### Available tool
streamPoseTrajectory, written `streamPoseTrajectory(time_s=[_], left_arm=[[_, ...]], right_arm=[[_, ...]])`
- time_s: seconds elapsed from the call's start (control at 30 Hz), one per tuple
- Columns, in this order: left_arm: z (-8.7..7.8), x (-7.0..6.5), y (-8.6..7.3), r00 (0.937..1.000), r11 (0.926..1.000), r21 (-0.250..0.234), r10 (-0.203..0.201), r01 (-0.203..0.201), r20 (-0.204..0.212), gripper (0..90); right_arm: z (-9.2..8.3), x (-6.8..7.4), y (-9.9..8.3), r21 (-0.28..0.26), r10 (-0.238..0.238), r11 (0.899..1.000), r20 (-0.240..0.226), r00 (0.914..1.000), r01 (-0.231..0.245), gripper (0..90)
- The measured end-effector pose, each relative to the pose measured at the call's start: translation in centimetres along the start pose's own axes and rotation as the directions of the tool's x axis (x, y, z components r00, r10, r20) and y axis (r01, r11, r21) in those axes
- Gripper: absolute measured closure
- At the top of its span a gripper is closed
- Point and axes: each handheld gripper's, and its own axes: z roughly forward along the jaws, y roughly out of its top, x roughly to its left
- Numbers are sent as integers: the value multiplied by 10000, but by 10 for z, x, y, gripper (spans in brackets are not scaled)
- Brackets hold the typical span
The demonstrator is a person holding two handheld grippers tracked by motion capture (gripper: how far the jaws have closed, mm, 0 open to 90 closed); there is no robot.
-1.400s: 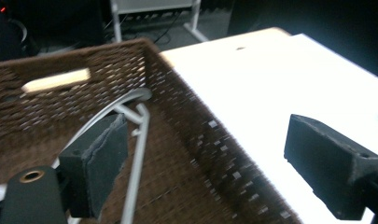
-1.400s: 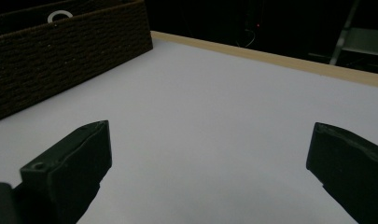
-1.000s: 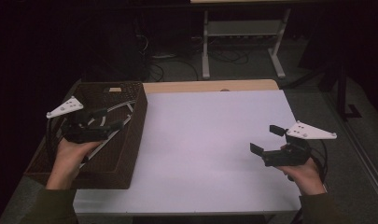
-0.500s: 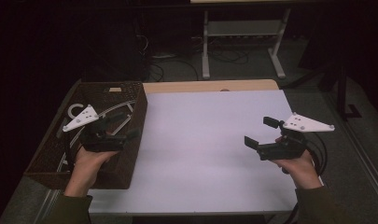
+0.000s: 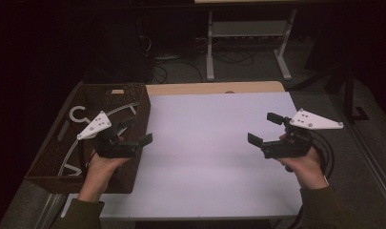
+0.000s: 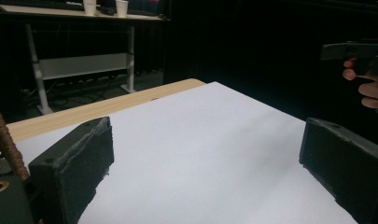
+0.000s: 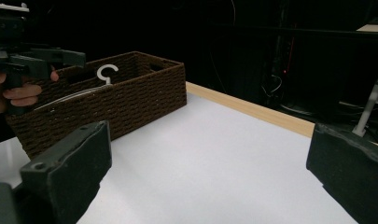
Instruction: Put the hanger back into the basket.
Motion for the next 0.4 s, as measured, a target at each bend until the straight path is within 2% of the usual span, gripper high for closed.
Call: streamPoseTrajectory(time_s=[0.4], left_arm=[[0,-1,1,9999,10000,-34,-23,24,136,28]], right_arm=[[2,1,0,-18,-75,10000,-38,10000,75,0]])
